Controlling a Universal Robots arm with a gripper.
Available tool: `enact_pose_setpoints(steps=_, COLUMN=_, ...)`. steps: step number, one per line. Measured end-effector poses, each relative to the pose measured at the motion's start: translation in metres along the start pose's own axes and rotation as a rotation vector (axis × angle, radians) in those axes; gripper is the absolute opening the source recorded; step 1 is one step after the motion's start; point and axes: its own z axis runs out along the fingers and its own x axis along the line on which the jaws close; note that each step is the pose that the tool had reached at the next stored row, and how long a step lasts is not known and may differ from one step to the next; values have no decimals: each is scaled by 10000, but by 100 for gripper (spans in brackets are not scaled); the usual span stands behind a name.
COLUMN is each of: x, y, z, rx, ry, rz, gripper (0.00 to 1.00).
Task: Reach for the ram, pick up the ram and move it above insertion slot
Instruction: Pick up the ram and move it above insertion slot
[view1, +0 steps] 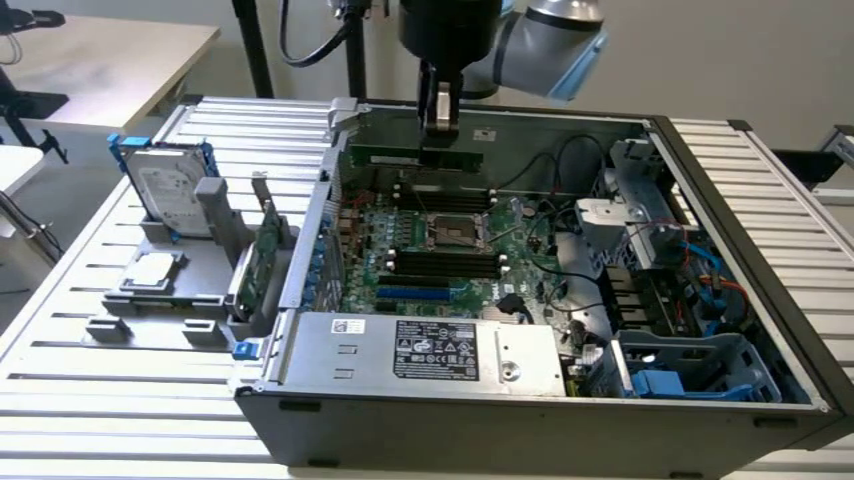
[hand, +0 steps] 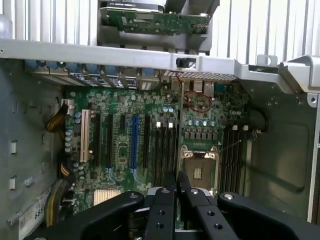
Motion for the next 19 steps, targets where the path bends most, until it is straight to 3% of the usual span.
enact_pose_setpoints(steps=8, x=-112, y=-366, z=36, rx=0, ry=0, rz=0, gripper=14)
enact_pose_setpoints(steps=11, x=-173, y=-467, z=53, rx=4, ry=3, rz=-1, gripper=14)
enact_pose_setpoints(steps=19, x=-213, y=-489, z=65, rx=13, ry=11, rz=2, gripper=14)
